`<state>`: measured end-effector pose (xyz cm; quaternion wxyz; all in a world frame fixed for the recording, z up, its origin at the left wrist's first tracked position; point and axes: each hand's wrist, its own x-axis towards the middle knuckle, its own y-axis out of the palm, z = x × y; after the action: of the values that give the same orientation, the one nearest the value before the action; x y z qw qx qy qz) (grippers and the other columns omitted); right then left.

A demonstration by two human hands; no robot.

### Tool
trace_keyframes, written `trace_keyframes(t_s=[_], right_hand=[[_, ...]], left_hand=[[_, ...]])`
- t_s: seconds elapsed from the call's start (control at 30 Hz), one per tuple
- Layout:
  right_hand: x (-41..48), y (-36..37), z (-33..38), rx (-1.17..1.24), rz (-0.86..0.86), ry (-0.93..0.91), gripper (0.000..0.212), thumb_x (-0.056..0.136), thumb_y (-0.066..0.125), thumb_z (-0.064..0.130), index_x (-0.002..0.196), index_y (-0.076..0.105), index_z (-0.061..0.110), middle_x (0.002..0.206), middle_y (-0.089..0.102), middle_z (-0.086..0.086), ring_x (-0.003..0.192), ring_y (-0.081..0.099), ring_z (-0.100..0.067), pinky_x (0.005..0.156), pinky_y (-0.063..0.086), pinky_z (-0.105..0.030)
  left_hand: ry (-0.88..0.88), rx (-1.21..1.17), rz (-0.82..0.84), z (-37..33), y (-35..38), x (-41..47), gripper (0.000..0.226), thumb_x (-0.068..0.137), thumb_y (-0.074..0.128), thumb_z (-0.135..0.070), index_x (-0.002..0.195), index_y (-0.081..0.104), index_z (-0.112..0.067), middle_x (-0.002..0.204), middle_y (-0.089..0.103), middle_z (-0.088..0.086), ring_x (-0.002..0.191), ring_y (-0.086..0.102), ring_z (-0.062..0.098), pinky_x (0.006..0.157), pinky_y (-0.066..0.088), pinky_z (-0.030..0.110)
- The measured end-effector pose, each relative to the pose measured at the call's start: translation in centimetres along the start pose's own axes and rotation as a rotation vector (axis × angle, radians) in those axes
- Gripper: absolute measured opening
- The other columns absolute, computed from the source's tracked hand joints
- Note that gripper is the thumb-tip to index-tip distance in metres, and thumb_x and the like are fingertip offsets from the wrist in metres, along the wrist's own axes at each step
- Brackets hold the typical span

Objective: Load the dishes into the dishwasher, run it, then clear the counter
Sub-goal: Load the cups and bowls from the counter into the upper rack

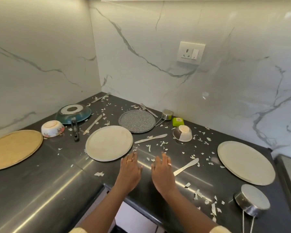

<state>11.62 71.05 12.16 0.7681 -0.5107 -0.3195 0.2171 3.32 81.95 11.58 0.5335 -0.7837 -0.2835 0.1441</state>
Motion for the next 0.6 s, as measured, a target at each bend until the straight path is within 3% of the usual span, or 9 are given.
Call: trace_keyframes(t_s=[0.07, 0.17, 0.37, 0.5, 0.6], right_hand=[[2.8, 0.3, -2.2, -0.009, 0.032, 0.03, 0.038, 0.098, 0.037, 0.025, 0.13, 0.044, 0.007, 0.144, 0.032, -0.018, 0.131, 0.032, -0.03, 0.108, 0.032, -0.036], [7.5, 0.2, -5.0, -0.008, 0.054, 0.077, 0.042, 0.099, 0.035, 0.029, 0.134, 0.039, 0.006, 0.147, 0.026, -0.019, 0.134, 0.027, -0.032, 0.112, 0.027, -0.037], [15.8, 0.0, -9.2, 0.094, 0.045, 0.3, 0.049, 0.094, 0.05, 0.031, 0.133, 0.04, 0.004, 0.144, 0.027, -0.021, 0.131, 0.028, -0.04, 0.104, 0.035, -0.044], [19.6, 0.6, -11.4, 0.102, 0.039, 0.477, 0.062, 0.084, 0.062, 0.042, 0.134, 0.039, 0.015, 0.148, 0.017, -0.022, 0.133, 0.022, -0.043, 0.107, 0.028, -0.05], [21.3, 1.3, -12.3, 0.167, 0.043, 0.638, 0.087, 0.073, 0.072, 0.048, 0.141, 0.025, 0.024, 0.15, 0.009, -0.023, 0.136, 0.016, -0.044, 0.109, 0.019, -0.055]], left_hand=[[0.005, -0.011, 0.014, -0.8, 0.5, 2.4, 0.06, 0.099, 0.033, -0.034, 0.148, 0.008, -0.01, 0.157, 0.009, 0.005, 0.144, 0.007, 0.018, 0.117, 0.003, 0.038], [-0.022, -0.023, 0.006, -1.8, 0.8, 6.0, 0.061, 0.097, 0.037, -0.033, 0.148, 0.011, -0.009, 0.156, 0.013, 0.006, 0.143, 0.009, 0.019, 0.116, 0.004, 0.036], [-0.065, -0.029, 0.056, -2.3, 1.8, 10.5, 0.061, 0.099, 0.034, -0.033, 0.148, 0.009, -0.009, 0.156, 0.011, 0.006, 0.144, 0.008, 0.02, 0.116, 0.003, 0.035], [-0.079, -0.04, 0.076, -2.1, 2.4, 12.4, 0.061, 0.099, 0.033, -0.032, 0.149, 0.007, -0.01, 0.157, 0.008, 0.005, 0.144, 0.004, 0.019, 0.116, -0.001, 0.034], [-0.085, -0.038, 0.058, -1.5, 2.8, 13.6, 0.059, 0.099, 0.034, -0.032, 0.149, 0.009, -0.011, 0.157, 0.01, 0.004, 0.144, 0.005, 0.017, 0.116, -0.001, 0.033]])
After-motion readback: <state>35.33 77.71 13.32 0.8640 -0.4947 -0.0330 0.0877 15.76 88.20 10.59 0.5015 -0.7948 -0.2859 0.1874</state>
